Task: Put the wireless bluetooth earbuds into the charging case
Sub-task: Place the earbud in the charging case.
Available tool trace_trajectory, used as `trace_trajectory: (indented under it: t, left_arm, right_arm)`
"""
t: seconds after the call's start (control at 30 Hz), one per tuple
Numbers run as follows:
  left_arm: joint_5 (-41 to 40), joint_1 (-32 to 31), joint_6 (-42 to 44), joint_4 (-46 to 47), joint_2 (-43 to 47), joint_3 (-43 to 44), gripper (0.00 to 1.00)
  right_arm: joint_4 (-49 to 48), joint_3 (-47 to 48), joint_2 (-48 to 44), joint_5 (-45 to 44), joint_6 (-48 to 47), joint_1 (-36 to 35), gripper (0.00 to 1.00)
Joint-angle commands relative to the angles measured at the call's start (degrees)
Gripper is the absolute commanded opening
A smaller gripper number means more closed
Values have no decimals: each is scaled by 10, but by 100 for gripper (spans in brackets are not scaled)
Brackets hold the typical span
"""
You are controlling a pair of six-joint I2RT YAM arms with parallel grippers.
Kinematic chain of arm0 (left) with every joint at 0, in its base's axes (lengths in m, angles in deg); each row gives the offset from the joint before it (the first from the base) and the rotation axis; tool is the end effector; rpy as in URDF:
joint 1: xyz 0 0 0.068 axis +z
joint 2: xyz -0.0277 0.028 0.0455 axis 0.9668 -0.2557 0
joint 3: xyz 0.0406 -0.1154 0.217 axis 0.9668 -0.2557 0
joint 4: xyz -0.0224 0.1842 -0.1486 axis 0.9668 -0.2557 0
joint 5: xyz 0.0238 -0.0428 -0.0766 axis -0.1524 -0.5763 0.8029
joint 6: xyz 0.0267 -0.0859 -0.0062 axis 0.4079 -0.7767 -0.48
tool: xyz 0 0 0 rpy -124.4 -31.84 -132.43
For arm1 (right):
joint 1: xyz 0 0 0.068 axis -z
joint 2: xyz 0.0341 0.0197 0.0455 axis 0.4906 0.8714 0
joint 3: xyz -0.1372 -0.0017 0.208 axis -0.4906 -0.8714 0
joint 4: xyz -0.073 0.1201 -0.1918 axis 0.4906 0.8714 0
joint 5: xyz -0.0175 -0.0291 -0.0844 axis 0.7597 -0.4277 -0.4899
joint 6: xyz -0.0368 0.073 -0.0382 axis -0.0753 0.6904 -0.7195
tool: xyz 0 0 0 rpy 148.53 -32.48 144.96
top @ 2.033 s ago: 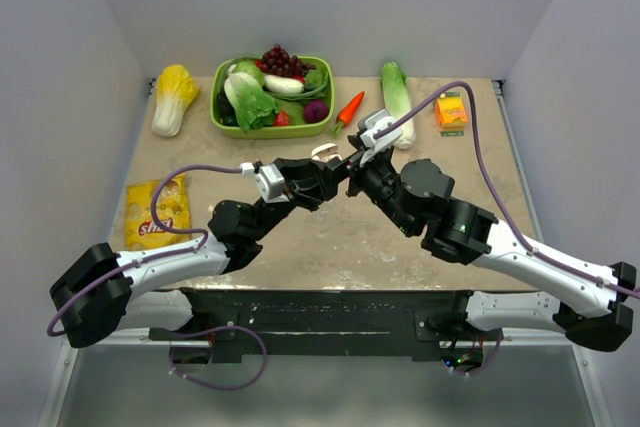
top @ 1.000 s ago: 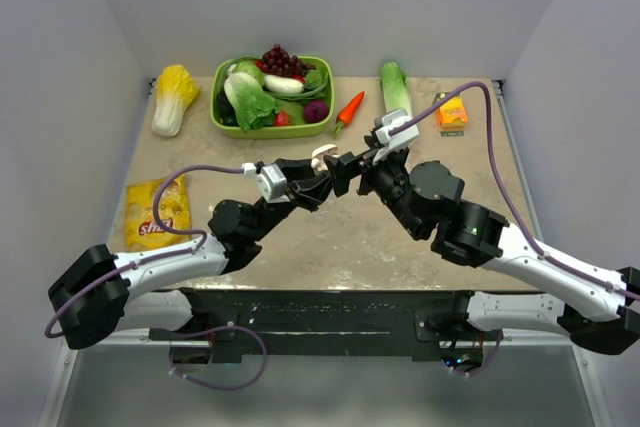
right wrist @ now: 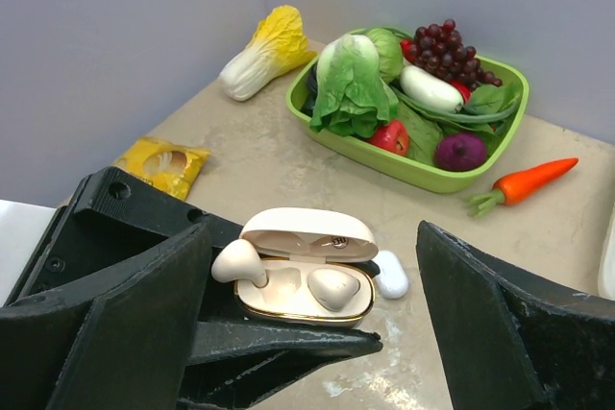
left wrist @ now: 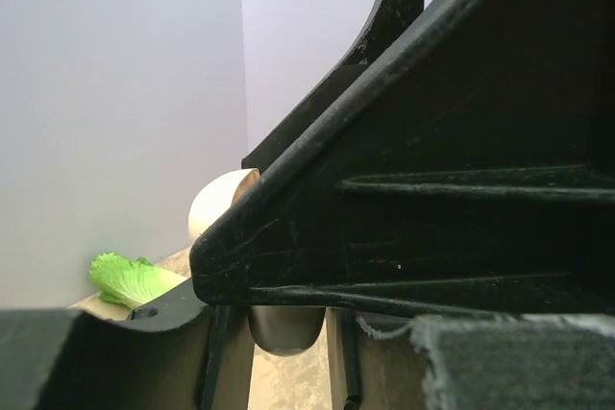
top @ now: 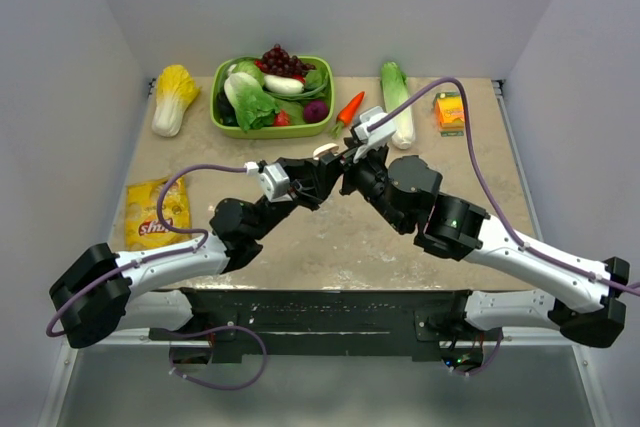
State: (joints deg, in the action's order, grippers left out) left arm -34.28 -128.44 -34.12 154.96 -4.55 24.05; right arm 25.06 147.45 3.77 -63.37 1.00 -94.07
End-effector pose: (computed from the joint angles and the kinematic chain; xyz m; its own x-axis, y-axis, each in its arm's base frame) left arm 0.1656 -0.2268 0.3350 0.2382 -0.4602 -0.8553 0.8426 0.5359 -0.0537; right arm 0.1517 0.2294 0.4091 -0.0742 0.0848 -0.9936 -0.5789 0.8077 0.1122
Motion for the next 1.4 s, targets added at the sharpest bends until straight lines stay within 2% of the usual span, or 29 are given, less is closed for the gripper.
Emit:
trace_trajectory:
  t: [0.0,1.1,1.37]
  left_arm:
    - [-1,0,11,29,7,23,0]
    - [-5,0,16,16,35,18,0]
    - [-4,0,18,7,26,23,0]
  right_arm:
    - [9,16,-12,-13,8,0,90]
    - [32,-20,-71,-54,3,1,90]
    - [-17,-32,-96,-8,9,1,92]
